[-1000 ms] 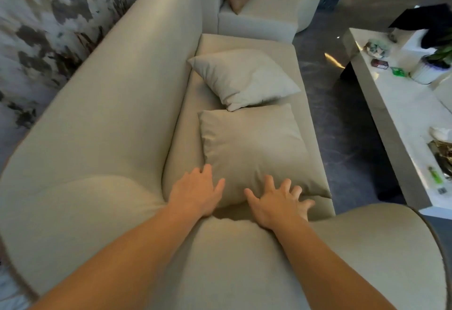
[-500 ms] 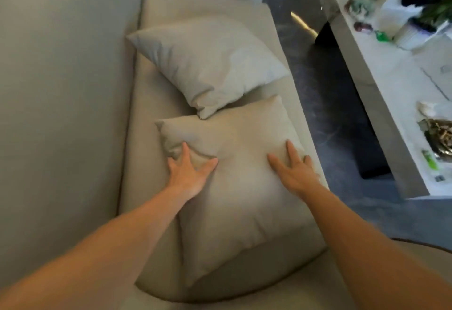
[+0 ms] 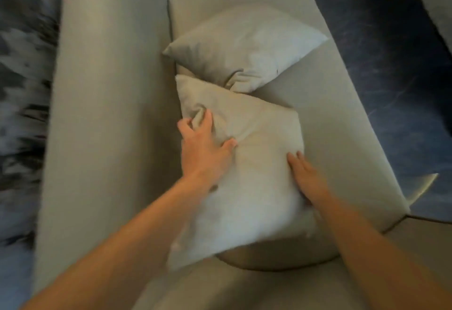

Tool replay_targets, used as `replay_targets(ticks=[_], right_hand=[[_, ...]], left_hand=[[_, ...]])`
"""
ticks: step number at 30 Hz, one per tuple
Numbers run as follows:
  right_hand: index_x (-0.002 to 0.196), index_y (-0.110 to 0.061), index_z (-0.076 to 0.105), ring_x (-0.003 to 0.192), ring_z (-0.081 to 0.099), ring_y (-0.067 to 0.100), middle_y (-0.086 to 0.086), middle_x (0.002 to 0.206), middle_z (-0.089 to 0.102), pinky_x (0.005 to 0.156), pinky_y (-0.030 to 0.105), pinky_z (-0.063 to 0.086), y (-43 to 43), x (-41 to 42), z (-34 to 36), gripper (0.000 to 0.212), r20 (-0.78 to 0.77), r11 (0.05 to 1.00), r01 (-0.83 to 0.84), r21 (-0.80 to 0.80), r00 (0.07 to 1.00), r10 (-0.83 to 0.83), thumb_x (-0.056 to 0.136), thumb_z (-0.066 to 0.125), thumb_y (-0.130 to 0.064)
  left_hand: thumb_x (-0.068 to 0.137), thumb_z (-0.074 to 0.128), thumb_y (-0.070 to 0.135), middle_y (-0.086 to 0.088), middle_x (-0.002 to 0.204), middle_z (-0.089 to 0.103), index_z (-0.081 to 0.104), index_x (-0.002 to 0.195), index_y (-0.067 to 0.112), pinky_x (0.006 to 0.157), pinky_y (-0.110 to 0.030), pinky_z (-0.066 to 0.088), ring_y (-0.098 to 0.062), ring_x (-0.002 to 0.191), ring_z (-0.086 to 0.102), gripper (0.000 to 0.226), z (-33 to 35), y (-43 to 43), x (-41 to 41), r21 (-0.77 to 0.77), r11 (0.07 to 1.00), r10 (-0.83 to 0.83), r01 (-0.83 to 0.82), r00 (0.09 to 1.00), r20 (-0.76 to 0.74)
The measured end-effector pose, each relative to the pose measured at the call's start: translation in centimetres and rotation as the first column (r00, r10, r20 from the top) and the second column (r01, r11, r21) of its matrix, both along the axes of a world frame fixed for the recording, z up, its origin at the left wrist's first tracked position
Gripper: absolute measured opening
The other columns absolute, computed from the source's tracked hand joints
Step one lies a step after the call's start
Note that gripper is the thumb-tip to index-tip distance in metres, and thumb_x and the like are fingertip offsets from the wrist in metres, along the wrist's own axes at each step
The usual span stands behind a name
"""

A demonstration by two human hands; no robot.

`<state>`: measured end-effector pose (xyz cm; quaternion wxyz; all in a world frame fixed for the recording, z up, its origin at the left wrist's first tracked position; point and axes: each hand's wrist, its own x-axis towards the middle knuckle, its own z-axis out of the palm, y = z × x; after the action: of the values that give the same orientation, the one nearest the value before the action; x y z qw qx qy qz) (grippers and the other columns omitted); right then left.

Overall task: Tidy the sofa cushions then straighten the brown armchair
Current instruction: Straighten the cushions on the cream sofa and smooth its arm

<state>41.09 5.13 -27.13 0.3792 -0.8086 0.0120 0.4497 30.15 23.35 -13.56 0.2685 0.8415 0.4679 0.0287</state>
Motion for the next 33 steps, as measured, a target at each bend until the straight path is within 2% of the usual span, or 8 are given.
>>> replay_targets(ticks=[5, 14, 17, 21, 24, 26, 28, 33], right_hand=[[0.152, -0.03, 0.03, 0.144, 0.031, 0.032, 0.009, 0.16, 0.032, 0.119, 0.049, 0.026, 8.9, -9.4, 1.8, 0.061, -0.236, 0.986, 0.095, 0.138, 0.97, -0.06, 0.098, 0.037, -0.056], [0.154, -0.032, 0.022, 0.148, 0.023, 0.028, 0.005, 0.162, 0.027, 0.121, 0.048, 0.015, 13.3, -10.3, 1.4, 0.058, -0.222, 0.99, -0.026, 0.139, 0.973, 0.057, 0.101, 0.026, -0.055], [0.149, -0.031, 0.037, 0.131, 0.048, 0.028, 0.0, 0.149, 0.046, 0.105, 0.043, 0.042, 12.6, -7.6, 2.1, 0.058, -0.346, 0.991, -0.05, 0.122, 0.934, 0.09, 0.098, 0.035, -0.057], [0.132, -0.034, 0.049, 0.101, 0.06, 0.029, -0.001, 0.133, 0.054, 0.083, 0.043, 0.052, 12.1, -0.3, 3.8, 0.047, -0.375, 0.996, 0.024, 0.086, 0.927, 0.01, 0.093, 0.045, -0.059], [0.145, -0.035, 0.036, 0.104, 0.058, 0.033, 0.004, 0.147, 0.045, 0.078, 0.043, 0.05, 13.9, 5.5, 5.6, 0.054, -0.281, 0.986, 0.113, 0.121, 0.957, -0.075, 0.095, 0.048, -0.05], [0.154, -0.038, 0.014, 0.111, 0.055, 0.036, 0.004, 0.154, 0.037, 0.083, 0.05, 0.052, 15.9, 8.8, 6.5, 0.072, -0.226, 0.97, 0.19, 0.153, 0.962, -0.153, 0.094, 0.054, -0.046], [0.154, -0.04, 0.001, 0.124, 0.048, 0.04, 0.004, 0.158, 0.03, 0.087, 0.058, 0.052, 18.2, 11.6, 6.5, 0.084, -0.162, 0.951, 0.254, 0.175, 0.96, -0.227, 0.092, 0.058, -0.044], [0.151, -0.045, 0.011, 0.14, 0.027, 0.042, 0.001, 0.161, 0.022, 0.092, 0.072, 0.042, 24.4, 15.0, 1.8, 0.082, -0.177, 0.892, 0.393, 0.224, 0.916, -0.359, 0.087, 0.061, -0.051]], left_hand=[[0.079, 0.071, 0.045, -0.016, 0.148, 0.016, 0.029, 0.149, 0.025, 0.109, -0.046, 0.034, -0.045, 0.127, 0.036, 0.084, 4.0, 5.0, -5.4, 0.207, 0.963, -0.115, 0.17, 0.96, -0.256], [0.088, 0.058, 0.043, -0.019, 0.153, -0.015, 0.005, 0.153, 0.015, 0.106, -0.054, 0.03, -0.049, 0.129, 0.019, 0.089, 4.9, 6.9, -5.9, 0.151, 0.967, -0.093, 0.207, 0.832, -0.547], [0.086, 0.054, 0.054, -0.007, 0.156, -0.024, 0.002, 0.152, 0.022, 0.101, -0.063, 0.028, -0.046, 0.138, 0.001, 0.09, 5.1, 7.0, -2.6, 0.079, 0.961, -0.143, 0.266, 0.72, -0.679], [0.089, 0.046, 0.058, -0.012, 0.161, -0.003, 0.01, 0.153, 0.016, 0.105, -0.064, 0.03, -0.05, 0.141, 0.009, 0.084, 5.9, 9.2, 2.7, -0.086, 0.951, -0.217, 0.297, 0.444, -0.869], [0.088, 0.048, 0.063, -0.015, 0.146, 0.046, 0.042, 0.142, 0.007, 0.097, -0.045, 0.045, -0.034, 0.122, 0.055, 0.078, 7.4, 12.5, 8.1, -0.308, 0.919, -0.365, 0.248, 0.231, -0.902], [0.089, 0.05, 0.061, -0.017, 0.114, 0.067, 0.045, 0.134, -0.001, 0.074, -0.037, 0.052, -0.031, 0.086, 0.069, 0.078, 7.6, 14.6, 12.7, -0.413, 0.911, -0.394, 0.002, 0.304, -0.867], [0.09, 0.049, 0.059, -0.017, 0.096, 0.072, 0.053, 0.126, -0.005, 0.071, -0.037, 0.053, -0.034, 0.085, 0.069, 0.073, 5.6, 17.0, 17.2, -0.404, 0.912, -0.396, 0.077, 0.43, -0.811], [0.089, 0.049, 0.058, -0.02, 0.137, 0.052, 0.05, 0.132, 0.007, 0.101, -0.042, 0.04, -0.038, 0.127, 0.048, 0.067, -4.8, 25.6, 23.5, 0.165, 0.883, -0.328, 0.439, 0.829, -0.454]])
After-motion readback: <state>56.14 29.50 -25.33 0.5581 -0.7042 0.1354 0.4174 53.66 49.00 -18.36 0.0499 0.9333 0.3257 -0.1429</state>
